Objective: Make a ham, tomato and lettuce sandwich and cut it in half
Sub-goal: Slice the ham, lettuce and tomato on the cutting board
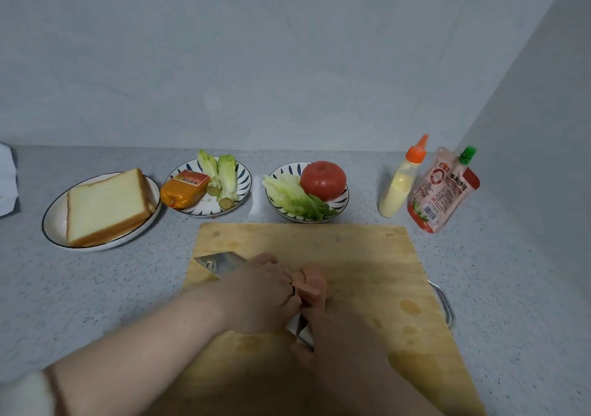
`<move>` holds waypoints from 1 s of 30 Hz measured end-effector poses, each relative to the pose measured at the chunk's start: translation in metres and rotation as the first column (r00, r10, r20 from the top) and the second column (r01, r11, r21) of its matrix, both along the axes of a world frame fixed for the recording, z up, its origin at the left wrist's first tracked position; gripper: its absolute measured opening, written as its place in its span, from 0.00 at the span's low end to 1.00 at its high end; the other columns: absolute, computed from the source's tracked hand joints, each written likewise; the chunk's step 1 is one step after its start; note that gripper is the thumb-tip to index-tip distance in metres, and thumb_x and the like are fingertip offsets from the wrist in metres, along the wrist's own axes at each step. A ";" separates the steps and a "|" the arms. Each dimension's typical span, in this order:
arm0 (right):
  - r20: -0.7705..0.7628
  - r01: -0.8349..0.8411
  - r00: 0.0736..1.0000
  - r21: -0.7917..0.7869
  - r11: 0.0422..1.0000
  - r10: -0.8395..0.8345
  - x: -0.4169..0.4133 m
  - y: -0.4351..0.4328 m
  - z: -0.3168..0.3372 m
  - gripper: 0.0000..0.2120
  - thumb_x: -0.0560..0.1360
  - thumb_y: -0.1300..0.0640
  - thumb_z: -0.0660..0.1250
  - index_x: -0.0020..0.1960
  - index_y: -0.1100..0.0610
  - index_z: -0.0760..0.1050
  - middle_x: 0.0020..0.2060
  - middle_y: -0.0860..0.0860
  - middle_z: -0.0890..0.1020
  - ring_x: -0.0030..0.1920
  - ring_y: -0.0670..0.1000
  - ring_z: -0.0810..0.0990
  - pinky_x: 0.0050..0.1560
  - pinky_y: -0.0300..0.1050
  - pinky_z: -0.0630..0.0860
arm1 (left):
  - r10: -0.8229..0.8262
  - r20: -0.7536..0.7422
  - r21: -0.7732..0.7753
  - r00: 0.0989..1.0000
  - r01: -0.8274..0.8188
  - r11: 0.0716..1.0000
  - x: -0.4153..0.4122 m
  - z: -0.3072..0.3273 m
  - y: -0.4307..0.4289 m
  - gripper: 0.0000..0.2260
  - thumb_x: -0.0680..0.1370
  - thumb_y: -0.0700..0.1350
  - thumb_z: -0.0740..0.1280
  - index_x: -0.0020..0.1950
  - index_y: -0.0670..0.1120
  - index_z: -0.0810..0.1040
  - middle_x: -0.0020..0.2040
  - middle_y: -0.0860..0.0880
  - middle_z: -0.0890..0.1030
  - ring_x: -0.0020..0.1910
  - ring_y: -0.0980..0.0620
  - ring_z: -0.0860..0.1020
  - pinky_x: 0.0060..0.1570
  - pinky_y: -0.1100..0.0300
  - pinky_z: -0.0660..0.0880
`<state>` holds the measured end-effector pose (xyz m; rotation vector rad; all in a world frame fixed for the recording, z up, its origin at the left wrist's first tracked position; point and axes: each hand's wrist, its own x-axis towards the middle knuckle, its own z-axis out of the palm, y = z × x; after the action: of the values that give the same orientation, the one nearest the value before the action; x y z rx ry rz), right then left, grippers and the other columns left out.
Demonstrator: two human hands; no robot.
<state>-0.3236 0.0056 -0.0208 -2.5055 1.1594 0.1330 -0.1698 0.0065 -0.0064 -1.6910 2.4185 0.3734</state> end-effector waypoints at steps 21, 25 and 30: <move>0.324 0.256 0.569 0.804 0.537 -0.756 -0.070 -0.020 0.017 0.17 0.75 0.57 0.63 0.27 0.57 0.75 0.17 0.55 0.71 0.15 0.50 0.68 0.18 0.38 0.67 | 0.541 -0.637 -0.023 0.549 -0.715 0.699 0.007 -0.037 0.048 0.26 0.73 0.49 0.67 0.70 0.51 0.64 0.70 0.56 0.65 0.65 0.61 0.64 0.59 0.73 0.59; 0.243 0.274 0.402 0.888 0.369 -0.883 -0.088 -0.022 0.001 0.15 0.76 0.56 0.61 0.34 0.64 0.71 0.19 0.55 0.73 0.15 0.50 0.67 0.16 0.37 0.66 | 0.579 -0.550 0.039 0.602 -0.675 0.737 -0.013 -0.061 0.054 0.45 0.68 0.54 0.71 0.75 0.52 0.44 0.75 0.56 0.45 0.73 0.58 0.46 0.64 0.72 0.43; 0.188 0.253 0.280 0.932 0.261 -0.941 -0.098 -0.020 -0.015 0.15 0.76 0.57 0.61 0.34 0.63 0.73 0.22 0.55 0.75 0.16 0.50 0.67 0.15 0.40 0.66 | 0.609 -0.499 -0.037 0.616 -0.718 0.695 -0.030 -0.080 0.042 0.49 0.68 0.60 0.69 0.74 0.51 0.38 0.74 0.52 0.35 0.73 0.53 0.38 0.66 0.66 0.37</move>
<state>-0.4216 -0.0139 -0.0363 -0.8169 1.2835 -0.5388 -0.2002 0.0486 -0.0864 -2.9071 2.0131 0.6592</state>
